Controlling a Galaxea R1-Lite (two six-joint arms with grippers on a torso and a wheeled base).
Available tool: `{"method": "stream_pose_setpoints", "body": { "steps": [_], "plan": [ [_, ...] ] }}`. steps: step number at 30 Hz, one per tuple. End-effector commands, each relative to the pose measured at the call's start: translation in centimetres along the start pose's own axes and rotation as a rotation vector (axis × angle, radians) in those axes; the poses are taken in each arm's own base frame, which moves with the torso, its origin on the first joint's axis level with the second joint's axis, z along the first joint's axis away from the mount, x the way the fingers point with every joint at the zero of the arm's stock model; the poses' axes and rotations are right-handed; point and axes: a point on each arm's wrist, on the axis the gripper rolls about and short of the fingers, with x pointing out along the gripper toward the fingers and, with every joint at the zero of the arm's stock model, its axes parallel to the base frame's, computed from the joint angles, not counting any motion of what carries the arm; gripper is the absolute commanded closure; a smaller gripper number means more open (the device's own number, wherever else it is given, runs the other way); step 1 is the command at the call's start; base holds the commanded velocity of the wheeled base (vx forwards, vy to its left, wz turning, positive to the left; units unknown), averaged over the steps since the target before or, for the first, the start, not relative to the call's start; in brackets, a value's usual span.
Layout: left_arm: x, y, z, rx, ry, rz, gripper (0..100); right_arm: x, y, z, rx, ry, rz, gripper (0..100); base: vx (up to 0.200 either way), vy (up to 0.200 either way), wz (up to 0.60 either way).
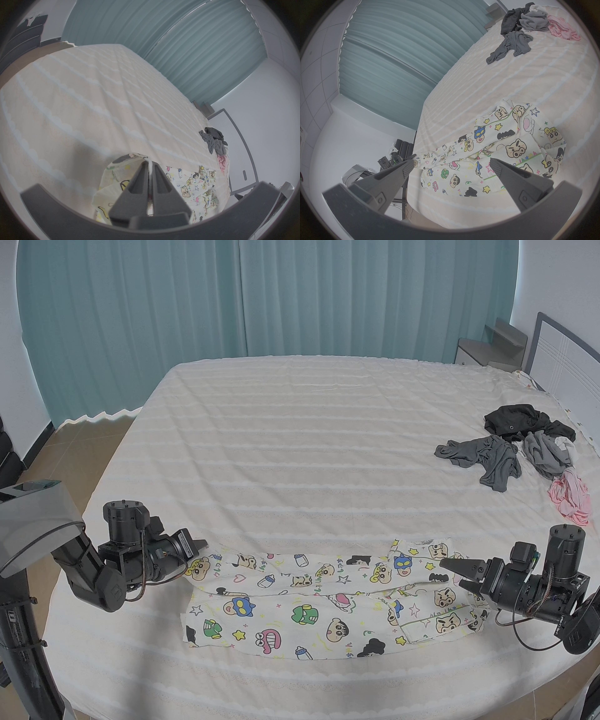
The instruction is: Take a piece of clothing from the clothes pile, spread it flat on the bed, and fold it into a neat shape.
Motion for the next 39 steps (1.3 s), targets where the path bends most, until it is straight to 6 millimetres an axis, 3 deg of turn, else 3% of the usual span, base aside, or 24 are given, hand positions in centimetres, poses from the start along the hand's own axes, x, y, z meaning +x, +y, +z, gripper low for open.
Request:
{"method": "stream_pose_setpoints", "body": {
  "steps": [1, 10, 11, 37, 38, 39],
  "plan": [
    [0.9, 1.7, -0.6, -0.025, 0.024, 0.039, 100, 0.0, 0.0, -0.1, 0.0, 0.003, 0.0, 0, 0.0, 0.0, 0.0],
    [1.5, 4.1, -0.1, -0.057, 0.008, 0.087, 100, 0.1, -0.1, -0.2, 0.004, 0.009, -0.004, 0, 0.0, 0.0, 0.0],
    [1.4, 4.1, -0.1, -0.058, 0.008, 0.086, 0, 0.1, -0.1, -0.2, 0.004, 0.009, -0.004, 0, 0.0, 0.0, 0.0],
    [0.8, 3.2, -0.8, -0.082, 0.055, 0.044, 0, 0.1, -0.3, -0.4, 0.007, 0.02, -0.012, 0, 0.0, 0.0, 0.0],
    [0.9, 3.1, -1.0, -0.079, 0.063, 0.039, 100, 0.1, -0.3, -0.4, 0.007, 0.02, -0.012, 0, 0.0, 0.0, 0.0],
    [1.0, 2.9, -1.2, -0.077, 0.068, 0.033, 100, 0.1, -0.3, -0.4, 0.007, 0.02, -0.012, 0, 0.0, 0.0, 0.0]
  ]
}}
